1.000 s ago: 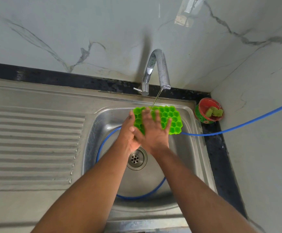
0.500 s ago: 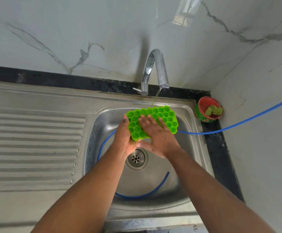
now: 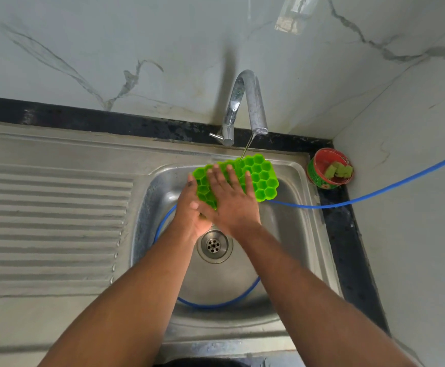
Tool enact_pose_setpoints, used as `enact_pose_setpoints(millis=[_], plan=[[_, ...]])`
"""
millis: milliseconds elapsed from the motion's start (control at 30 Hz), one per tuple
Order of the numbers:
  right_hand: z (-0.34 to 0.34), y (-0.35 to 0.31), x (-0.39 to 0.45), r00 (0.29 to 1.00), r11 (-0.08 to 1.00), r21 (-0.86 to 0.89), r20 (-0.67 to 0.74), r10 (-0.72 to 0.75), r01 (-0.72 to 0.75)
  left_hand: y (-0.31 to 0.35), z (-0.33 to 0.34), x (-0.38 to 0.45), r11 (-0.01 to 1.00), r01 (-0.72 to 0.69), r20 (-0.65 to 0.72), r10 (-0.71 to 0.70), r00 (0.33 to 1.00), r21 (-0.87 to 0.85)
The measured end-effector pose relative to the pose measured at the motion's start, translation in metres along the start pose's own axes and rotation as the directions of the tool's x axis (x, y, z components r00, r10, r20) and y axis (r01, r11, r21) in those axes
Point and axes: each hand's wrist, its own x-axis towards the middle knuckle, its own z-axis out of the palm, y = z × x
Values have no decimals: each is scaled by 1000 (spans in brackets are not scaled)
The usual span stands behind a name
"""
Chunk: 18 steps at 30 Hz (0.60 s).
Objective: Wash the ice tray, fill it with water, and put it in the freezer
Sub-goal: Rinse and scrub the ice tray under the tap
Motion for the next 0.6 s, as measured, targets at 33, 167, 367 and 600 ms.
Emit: enact_pose_setpoints(millis=[33, 167, 367, 600], plan=[[1, 1, 0, 999, 999, 32, -11, 35, -35, 4, 0, -1, 1000, -3, 15, 3, 1000, 1], [4, -4, 2, 977, 969, 137, -9, 211, -208, 8, -1, -5, 999, -15, 10, 14, 1000, 38], [-3, 14, 10, 967, 946, 207, -4, 255, -249, 12, -6, -9, 999, -19, 6, 20, 1000, -38], [-10, -2, -3, 962, 951, -150, 88, -259, 270, 5, -15, -19, 978, 39, 56, -28, 998, -205]])
